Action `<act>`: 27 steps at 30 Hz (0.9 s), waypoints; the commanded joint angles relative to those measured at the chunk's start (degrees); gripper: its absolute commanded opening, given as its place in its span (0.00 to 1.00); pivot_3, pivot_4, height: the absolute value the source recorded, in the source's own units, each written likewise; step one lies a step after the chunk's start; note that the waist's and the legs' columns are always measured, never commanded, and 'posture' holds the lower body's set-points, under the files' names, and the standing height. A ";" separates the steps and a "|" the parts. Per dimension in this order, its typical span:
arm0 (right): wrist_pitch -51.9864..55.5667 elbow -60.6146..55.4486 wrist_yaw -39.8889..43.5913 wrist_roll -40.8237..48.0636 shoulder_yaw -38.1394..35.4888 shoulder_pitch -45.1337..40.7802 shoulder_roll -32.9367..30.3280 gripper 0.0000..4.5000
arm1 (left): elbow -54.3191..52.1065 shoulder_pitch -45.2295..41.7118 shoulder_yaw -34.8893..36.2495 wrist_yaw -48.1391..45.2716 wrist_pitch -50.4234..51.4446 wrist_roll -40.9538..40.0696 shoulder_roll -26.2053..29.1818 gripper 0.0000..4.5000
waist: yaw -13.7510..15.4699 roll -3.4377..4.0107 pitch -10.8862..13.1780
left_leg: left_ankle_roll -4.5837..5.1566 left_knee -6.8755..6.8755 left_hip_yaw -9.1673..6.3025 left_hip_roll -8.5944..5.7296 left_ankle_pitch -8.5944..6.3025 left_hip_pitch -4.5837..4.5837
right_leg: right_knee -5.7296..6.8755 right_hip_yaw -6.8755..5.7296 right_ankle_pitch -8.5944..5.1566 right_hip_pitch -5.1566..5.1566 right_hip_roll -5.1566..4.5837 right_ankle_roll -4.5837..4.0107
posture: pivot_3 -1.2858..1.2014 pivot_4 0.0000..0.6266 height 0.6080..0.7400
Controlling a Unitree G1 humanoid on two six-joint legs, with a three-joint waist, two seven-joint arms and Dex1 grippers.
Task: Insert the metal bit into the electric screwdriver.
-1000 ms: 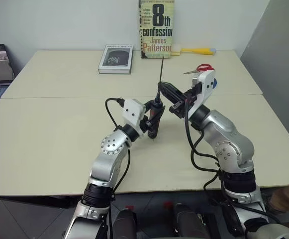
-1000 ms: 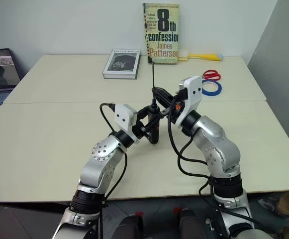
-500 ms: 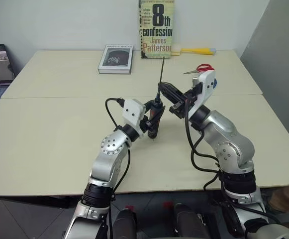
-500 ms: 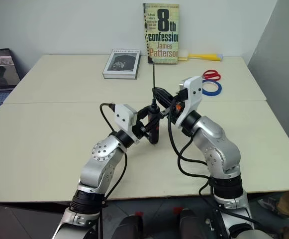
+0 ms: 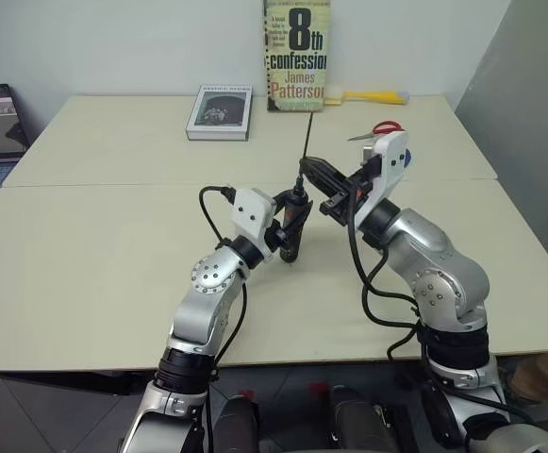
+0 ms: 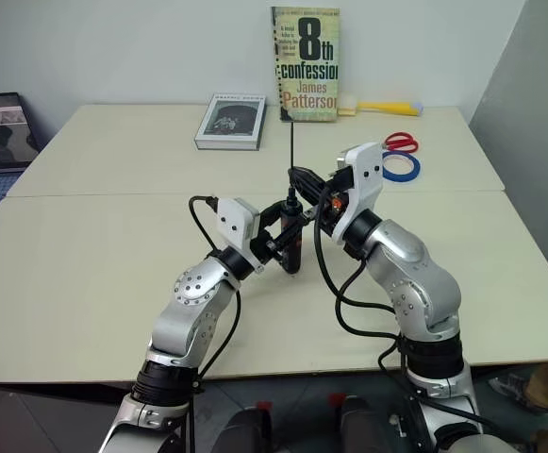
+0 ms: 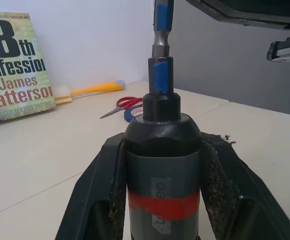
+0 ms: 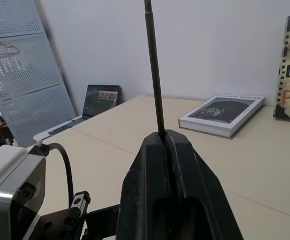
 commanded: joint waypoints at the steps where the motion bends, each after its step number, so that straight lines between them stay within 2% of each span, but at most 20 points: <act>1: 2.27 0.10 2.16 2.39 -0.61 -2.65 -1.20 0.00 | -0.81 0.62 -0.19 0.06 -0.27 1.17 0.80 0.37 | 0.00 0.00 0.00 | 0.00 0.00 0.00 0.00 0.00 0.00 | 0.00 0.00 0.00 0.00 0.00 0.00 | 0.52 0.24 1.00; 13: 9.60 4.81 9.89 8.02 -3.48 -8.31 -8.64 0.00 | -0.70 0.85 -0.18 -0.10 -1.01 1.22 1.36 0.37 | 0.00 0.00 0.00 | 0.01 -0.02 0.01 0.00 0.00 -0.01 | -0.01 0.00 -0.01 0.00 0.00 -0.01 | 0.52 0.24 1.00; 25: 11.46 2.39 7.34 8.86 -2.46 -7.41 -7.60 0.00 | -1.28 1.23 -0.35 0.02 -0.71 1.16 1.51 0.37 | 0.00 0.00 0.00 | 0.01 -0.03 0.02 0.00 0.00 0.00 | -0.01 0.01 -0.01 0.00 0.00 -0.01 | 0.52 0.24 1.00; 27: 11.56 2.37 7.12 8.77 -2.51 -7.42 -7.61 0.09 | -1.31 1.21 -0.37 0.04 -0.69 1.15 1.54 0.37 | 0.00 0.00 0.00 | 0.01 -0.03 0.02 0.00 0.01 0.00 | -0.01 0.01 -0.01 0.00 0.00 -0.01 | 0.52 0.24 1.00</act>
